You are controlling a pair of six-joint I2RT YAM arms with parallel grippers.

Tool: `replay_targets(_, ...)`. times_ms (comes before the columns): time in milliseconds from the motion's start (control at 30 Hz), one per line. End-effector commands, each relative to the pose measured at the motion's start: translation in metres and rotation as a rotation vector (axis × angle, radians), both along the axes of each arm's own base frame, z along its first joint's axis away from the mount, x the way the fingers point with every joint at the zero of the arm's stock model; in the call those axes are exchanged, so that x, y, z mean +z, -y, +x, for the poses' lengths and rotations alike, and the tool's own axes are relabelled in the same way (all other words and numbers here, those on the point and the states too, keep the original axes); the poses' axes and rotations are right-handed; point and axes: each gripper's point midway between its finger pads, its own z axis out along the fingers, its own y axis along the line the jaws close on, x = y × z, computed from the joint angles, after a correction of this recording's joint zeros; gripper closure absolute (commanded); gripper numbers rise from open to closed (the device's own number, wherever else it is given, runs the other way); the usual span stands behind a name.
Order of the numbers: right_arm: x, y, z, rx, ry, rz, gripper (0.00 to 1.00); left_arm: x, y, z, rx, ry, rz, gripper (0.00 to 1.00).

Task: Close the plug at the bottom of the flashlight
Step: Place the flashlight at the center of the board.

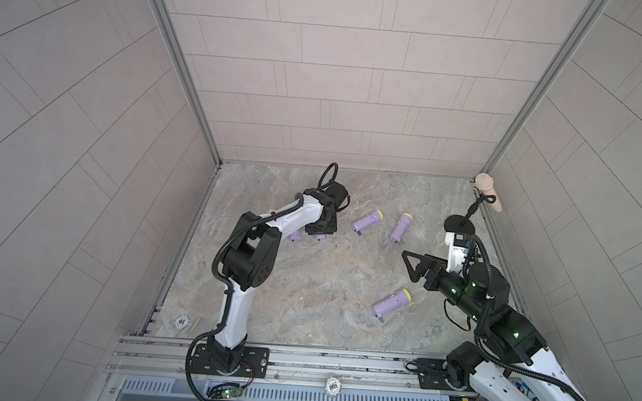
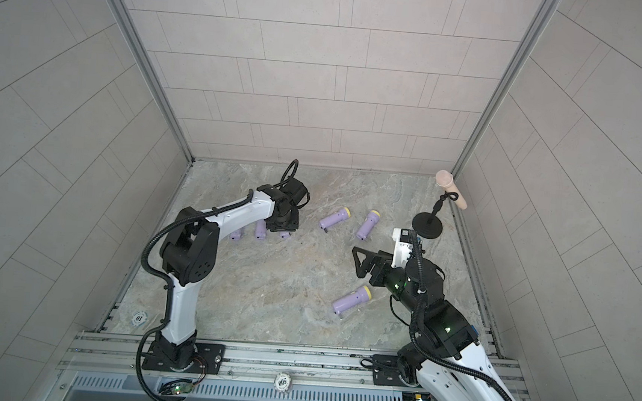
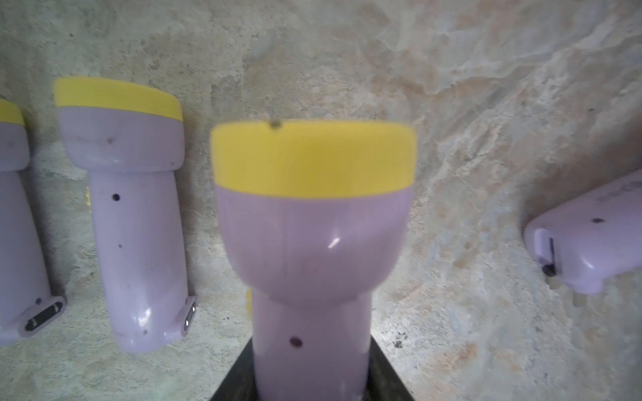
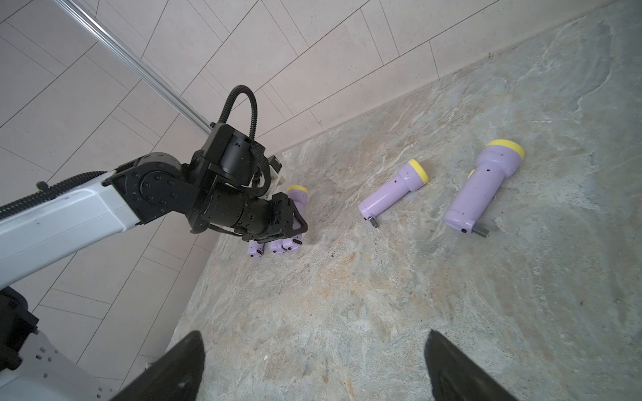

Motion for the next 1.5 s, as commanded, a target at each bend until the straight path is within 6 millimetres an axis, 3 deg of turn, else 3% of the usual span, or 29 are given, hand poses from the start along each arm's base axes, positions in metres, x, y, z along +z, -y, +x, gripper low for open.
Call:
replay_targets(0,0.0,-0.002,0.0,0.009,0.011,0.008,0.0,0.002,-0.013,0.006,0.024,0.001,0.075,1.0)
replay_targets(233,0.002,-0.003,0.001,0.013,0.016,0.019,0.0,-0.008,-0.012,0.014,0.022,-0.015,0.097,1.0)
replay_targets(267,-0.01,-0.004,0.001,0.013,-0.008,0.009,0.0,-0.009,-0.013,0.015,0.023,-0.021,0.105,1.0)
replay_targets(633,-0.016,-0.005,0.002,0.013,-0.021,0.02,0.0,-0.02,-0.018,0.024,0.03,-0.031,0.136,1.0)
replay_targets(1467,-0.021,-0.006,0.002,0.013,-0.034,0.026,0.0,-0.045,-0.03,0.015,0.04,-0.088,0.189,1.0)
